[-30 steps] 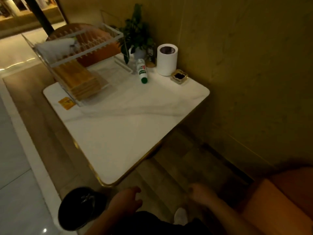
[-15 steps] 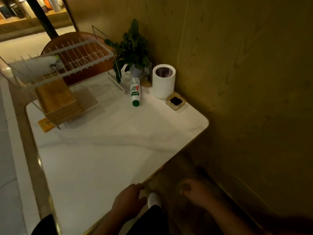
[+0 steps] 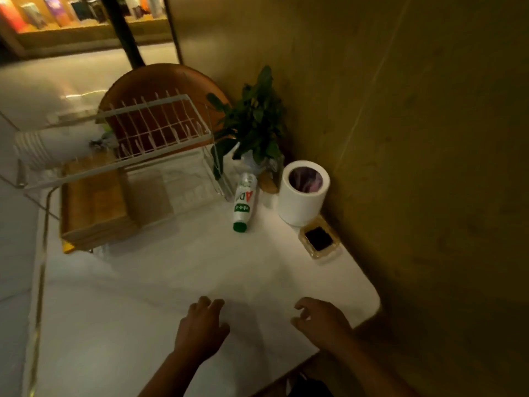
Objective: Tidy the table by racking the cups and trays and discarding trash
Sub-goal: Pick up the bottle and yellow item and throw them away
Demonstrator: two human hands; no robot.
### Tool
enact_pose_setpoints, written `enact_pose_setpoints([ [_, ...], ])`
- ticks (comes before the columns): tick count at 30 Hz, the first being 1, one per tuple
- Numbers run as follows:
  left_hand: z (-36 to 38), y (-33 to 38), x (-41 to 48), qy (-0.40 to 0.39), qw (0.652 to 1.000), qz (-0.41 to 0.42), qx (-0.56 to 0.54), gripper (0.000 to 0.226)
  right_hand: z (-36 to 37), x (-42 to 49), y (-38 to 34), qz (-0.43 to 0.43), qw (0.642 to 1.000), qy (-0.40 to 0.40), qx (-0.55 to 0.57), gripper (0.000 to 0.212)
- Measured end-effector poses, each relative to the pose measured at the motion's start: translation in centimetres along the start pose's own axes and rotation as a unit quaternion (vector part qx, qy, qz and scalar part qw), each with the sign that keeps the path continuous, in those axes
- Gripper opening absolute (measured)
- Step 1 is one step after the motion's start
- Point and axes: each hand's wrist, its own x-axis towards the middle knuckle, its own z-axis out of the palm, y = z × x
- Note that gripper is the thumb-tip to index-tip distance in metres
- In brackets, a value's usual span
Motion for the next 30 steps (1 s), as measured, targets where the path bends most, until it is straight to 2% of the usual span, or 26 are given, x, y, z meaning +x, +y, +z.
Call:
enact_pose_setpoints([
  [5, -0.6, -0.7, 1.1, 0.033, 0.988, -0.143, -0.045, 0.076, -3.6, 8.3, -4.6, -0.104, 0.994, -0.014, -0.009, 0.041],
  [10, -1.9, -2.2, 2.7, 0.089, 0.970, -0.214, -0.073, 0.082, -5.6, 15.1, -10.8, -0.163, 0.986, 0.010, -0.024, 0.049],
  [16, -0.7, -4.1, 3.4, 0.036, 0.958, -0.277, -0.065, 0.093, -5.2, 20.0, -16.8, -0.097, 0.991, 0.092, 0.024, 0.078],
  [20, 0.6, -5.2, 3.2, 0.031, 0.957, -0.282, -0.065, 0.095, -4.7, 23.0, -18.4, -0.059, 0.990, 0.125, 0.000, 0.090],
  [24, 1.1, -5.5, 3.4, 0.020, 0.959, -0.275, -0.062, 0.095, -4.4, 25.4, -19.4, -0.022, 0.989, 0.146, 0.026, 0.106],
  [27, 1.0, -5.4, 3.2, 0.010, 0.962, -0.269, -0.056, 0.094, -3.9, 26.2, -19.5, 0.010, 0.990, 0.134, 0.043, 0.105],
  [30, 1.1, -5.5, 3.0, 0.007, 0.964, -0.262, -0.046, 0.093, -3.4, 26.2, -18.8, 0.040, 0.987, 0.132, 0.077, 0.086],
])
